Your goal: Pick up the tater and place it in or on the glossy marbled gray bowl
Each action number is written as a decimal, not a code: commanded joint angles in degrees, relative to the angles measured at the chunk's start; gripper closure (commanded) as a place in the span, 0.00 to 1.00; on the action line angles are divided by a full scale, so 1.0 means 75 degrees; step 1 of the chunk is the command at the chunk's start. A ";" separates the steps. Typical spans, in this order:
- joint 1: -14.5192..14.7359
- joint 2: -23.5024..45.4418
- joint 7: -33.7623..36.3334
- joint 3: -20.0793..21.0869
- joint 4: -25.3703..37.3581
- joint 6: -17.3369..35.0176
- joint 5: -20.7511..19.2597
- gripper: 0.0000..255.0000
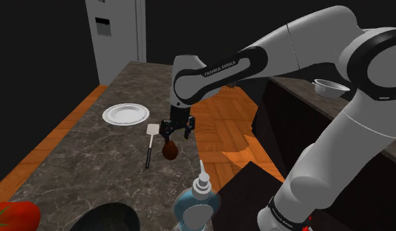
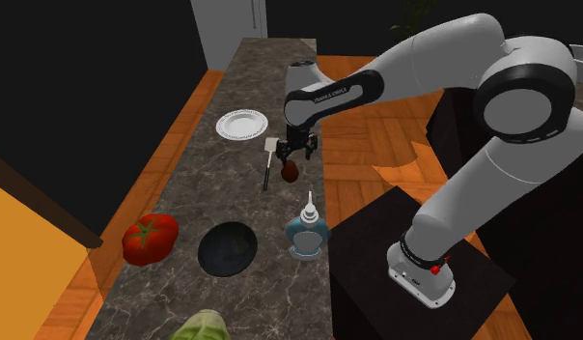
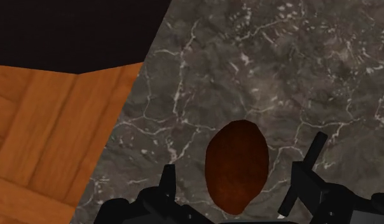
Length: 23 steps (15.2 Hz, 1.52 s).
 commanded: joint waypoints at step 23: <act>0.0115 0.1085 0.0372 0.0163 -0.0120 0.1179 -0.0124 1.00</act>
